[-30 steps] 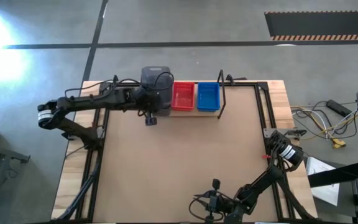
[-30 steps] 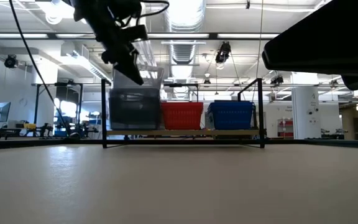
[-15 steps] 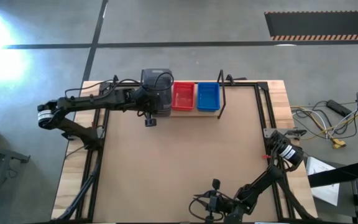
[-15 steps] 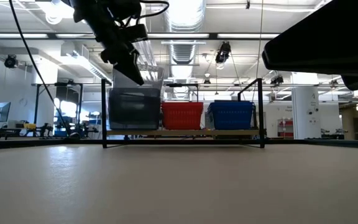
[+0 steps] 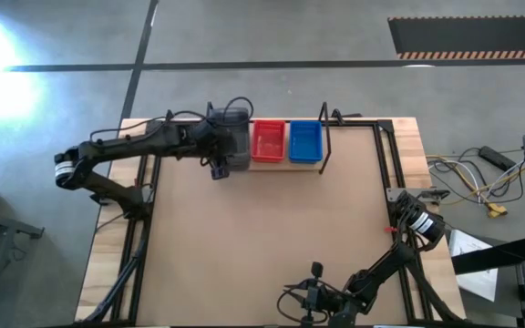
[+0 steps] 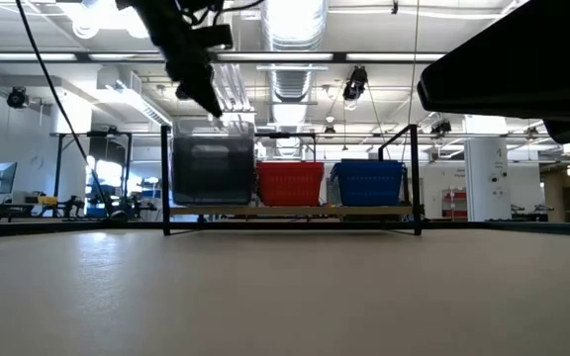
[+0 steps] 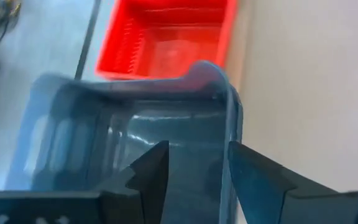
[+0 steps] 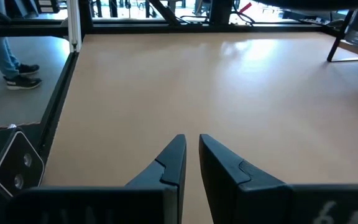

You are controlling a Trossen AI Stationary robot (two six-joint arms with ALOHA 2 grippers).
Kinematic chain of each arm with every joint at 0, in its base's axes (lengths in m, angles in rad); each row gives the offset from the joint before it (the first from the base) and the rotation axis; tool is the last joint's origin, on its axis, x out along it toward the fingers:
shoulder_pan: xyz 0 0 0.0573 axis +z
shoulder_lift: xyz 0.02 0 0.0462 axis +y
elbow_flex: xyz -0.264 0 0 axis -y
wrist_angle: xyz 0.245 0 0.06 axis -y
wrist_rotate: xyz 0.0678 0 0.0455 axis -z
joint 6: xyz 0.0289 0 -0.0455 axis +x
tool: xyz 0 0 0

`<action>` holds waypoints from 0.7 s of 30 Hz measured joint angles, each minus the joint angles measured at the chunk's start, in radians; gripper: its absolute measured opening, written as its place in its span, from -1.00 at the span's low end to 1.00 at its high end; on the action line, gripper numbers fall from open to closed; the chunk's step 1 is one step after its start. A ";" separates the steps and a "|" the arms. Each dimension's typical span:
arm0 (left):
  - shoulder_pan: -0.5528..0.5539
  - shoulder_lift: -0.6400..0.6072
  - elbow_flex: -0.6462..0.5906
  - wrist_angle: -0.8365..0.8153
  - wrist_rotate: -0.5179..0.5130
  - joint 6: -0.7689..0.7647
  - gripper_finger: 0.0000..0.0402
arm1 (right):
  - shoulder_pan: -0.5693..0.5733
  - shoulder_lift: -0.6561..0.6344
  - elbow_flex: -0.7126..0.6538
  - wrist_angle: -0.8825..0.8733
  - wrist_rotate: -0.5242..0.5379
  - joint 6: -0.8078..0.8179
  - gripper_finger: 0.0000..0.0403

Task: Stack baskets on shelf by color
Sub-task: Stack the black bin on the other black bins on the shelf, then return to Home Position

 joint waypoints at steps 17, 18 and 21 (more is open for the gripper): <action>-0.653 -0.272 -0.264 0.006 -0.284 -0.701 -0.24 | -0.019 -0.126 -0.113 -0.075 -0.267 0.077 -0.81; -0.717 -0.289 -0.312 0.068 -0.314 -0.741 -0.24 | -0.024 -0.145 -0.133 -0.073 -0.280 0.086 -0.81; -0.896 -0.310 -0.464 0.344 -0.411 -0.809 -0.24 | -0.036 -0.209 -0.205 -0.071 -0.296 0.111 -0.81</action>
